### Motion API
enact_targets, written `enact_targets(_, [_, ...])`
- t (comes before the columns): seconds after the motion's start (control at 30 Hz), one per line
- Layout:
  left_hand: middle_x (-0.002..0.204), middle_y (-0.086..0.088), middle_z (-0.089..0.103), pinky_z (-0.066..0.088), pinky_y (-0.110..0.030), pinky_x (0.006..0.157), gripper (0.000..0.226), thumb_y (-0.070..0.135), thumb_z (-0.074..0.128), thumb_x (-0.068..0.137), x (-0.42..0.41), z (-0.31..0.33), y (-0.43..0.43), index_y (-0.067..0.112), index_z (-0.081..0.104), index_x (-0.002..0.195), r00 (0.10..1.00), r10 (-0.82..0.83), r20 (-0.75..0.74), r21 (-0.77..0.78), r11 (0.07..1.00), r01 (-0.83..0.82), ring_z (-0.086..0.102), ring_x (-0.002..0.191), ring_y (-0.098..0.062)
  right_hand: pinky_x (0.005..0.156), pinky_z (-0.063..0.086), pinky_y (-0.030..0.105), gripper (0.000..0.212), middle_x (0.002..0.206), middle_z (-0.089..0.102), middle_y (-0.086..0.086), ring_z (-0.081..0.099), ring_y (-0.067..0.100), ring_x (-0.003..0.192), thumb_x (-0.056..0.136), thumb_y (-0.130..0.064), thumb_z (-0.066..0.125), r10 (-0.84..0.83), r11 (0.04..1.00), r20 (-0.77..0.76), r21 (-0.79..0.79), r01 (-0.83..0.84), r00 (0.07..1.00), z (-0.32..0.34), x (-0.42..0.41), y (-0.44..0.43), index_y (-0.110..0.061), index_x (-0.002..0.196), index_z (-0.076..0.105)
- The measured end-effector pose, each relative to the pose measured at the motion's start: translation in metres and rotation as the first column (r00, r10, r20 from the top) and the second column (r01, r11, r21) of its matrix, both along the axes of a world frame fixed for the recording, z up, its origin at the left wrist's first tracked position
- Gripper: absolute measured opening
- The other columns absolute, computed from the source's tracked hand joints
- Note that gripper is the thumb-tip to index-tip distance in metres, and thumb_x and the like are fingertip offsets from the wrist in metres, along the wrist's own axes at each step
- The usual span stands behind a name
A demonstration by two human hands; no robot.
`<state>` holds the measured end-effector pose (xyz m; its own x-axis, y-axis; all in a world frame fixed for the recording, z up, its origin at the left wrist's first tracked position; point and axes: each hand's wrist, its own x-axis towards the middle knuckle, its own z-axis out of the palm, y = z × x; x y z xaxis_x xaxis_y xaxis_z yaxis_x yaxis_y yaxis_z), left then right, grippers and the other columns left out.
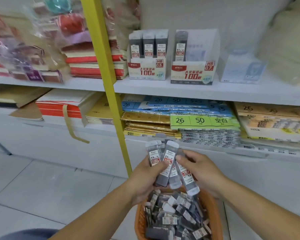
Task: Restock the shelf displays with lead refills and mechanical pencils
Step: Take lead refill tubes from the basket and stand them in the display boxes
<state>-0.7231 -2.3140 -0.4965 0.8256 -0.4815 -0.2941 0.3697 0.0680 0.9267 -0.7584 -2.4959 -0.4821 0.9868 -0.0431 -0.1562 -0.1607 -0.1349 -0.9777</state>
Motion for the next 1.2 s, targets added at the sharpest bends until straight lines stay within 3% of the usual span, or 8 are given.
enact_targets(0.13, [0.109, -0.003, 0.077, 0.062, -0.044, 0.079, 0.026, 0.017, 0.06, 0.097, 0.013, 0.042, -0.003, 0.034, 0.063, 0.116, 0.996, -0.002, 0.088, 0.014, 1.0, 0.0, 0.075, 0.097, -0.025, 0.092, 0.054, 0.041, 0.015, 0.102, 0.075, -0.008, 0.071, 0.014, 0.096, 0.09, -0.036, 0.062, 0.065, 0.997, 0.114, -0.042, -0.06, 0.991, 0.045, 0.013, -0.002, -0.042, 0.1, 0.072])
enact_targets(0.33, [0.103, 0.006, 0.078, 0.06, -0.027, 0.067, 0.023, 0.021, 0.061, 0.097, 0.033, 0.08, -0.013, 0.04, 0.068, 0.107, 0.98, 0.05, 0.194, -0.01, 0.999, -0.049, 0.076, 0.09, -0.014, 0.06, 0.058, 0.034, 0.018, 0.09, 0.076, 0.002, 0.073, 0.021, 0.072, 0.095, -0.031, 0.058, 0.08, 0.997, 0.186, -0.02, -0.078, 0.979, 0.091, 0.029, -0.004, -0.042, 0.096, 0.072])
enact_targets(0.43, [0.104, 0.001, 0.078, 0.061, -0.032, 0.069, 0.024, 0.022, 0.06, 0.098, 0.035, 0.077, -0.015, 0.042, 0.072, 0.099, 0.975, 0.098, 0.198, -0.052, 0.995, -0.089, 0.076, 0.093, -0.02, 0.053, 0.056, 0.034, 0.014, 0.077, 0.073, 0.006, 0.069, 0.028, 0.061, 0.096, -0.033, 0.057, 0.111, 0.994, 0.195, -0.011, -0.111, 0.974, 0.093, 0.034, -0.006, -0.037, 0.1, 0.07])
enact_targets(0.6, [0.11, -0.01, 0.076, 0.06, -0.048, 0.087, 0.025, 0.016, 0.057, 0.099, 0.045, 0.075, -0.005, 0.024, 0.064, 0.121, 0.969, 0.161, 0.187, -0.108, 0.984, -0.143, 0.073, 0.103, -0.032, 0.045, 0.049, 0.028, 0.023, 0.069, 0.07, -0.002, 0.06, 0.022, 0.047, 0.1, -0.042, 0.046, 0.143, 0.987, 0.191, -0.106, -0.124, 0.971, 0.095, 0.042, -0.01, -0.055, 0.116, 0.056])
enact_targets(0.7, [0.108, -0.009, 0.077, 0.061, -0.046, 0.083, 0.026, 0.016, 0.057, 0.1, 0.05, 0.077, 0.007, 0.023, 0.06, 0.125, 0.959, 0.19, 0.211, -0.129, 0.978, -0.165, 0.075, 0.099, -0.029, 0.05, 0.048, 0.027, 0.042, 0.059, 0.061, 0.006, 0.056, 0.02, 0.051, 0.102, -0.023, 0.036, 0.233, 0.969, 0.083, -0.101, -0.224, 0.969, 0.1, 0.042, -0.015, -0.056, 0.12, 0.054])
enact_targets(0.93, [0.101, -0.001, 0.079, 0.062, -0.035, 0.069, 0.022, 0.021, 0.065, 0.095, 0.053, 0.079, 0.009, 0.041, 0.071, 0.103, 0.946, 0.223, 0.233, -0.125, 0.972, -0.199, 0.077, 0.091, -0.022, 0.05, 0.049, 0.029, 0.029, 0.096, 0.075, 0.008, 0.068, 0.025, 0.068, 0.089, -0.006, 0.066, 0.205, 0.978, 0.146, -0.075, -0.196, 0.968, 0.106, 0.043, -0.012, -0.013, 0.114, 0.053])
enact_targets(1.07, [0.102, 0.001, 0.079, 0.061, -0.032, 0.067, 0.017, 0.031, 0.07, 0.09, 0.057, 0.081, 0.012, 0.045, 0.072, 0.099, 0.953, 0.203, 0.225, -0.153, 0.973, -0.171, 0.077, 0.089, -0.018, 0.043, 0.042, 0.025, 0.021, 0.092, 0.074, -0.005, 0.066, 0.02, 0.057, 0.083, -0.02, 0.075, 0.113, 0.977, 0.17, -0.199, -0.079, 0.979, 0.11, 0.048, -0.014, -0.036, 0.096, 0.07])
enact_targets(1.2, [0.109, -0.001, 0.077, 0.061, -0.033, 0.069, 0.052, 0.036, 0.078, 0.072, 0.057, 0.082, 0.015, 0.032, 0.062, 0.121, 0.956, 0.172, 0.239, -0.157, 0.978, -0.137, 0.076, 0.093, -0.021, 0.041, 0.038, 0.021, 0.025, 0.063, 0.066, 0.001, 0.051, 0.011, 0.046, 0.081, -0.027, 0.077, 0.108, 0.961, 0.208, -0.272, -0.049, 0.972, 0.112, 0.051, -0.014, -0.047, 0.096, 0.072])
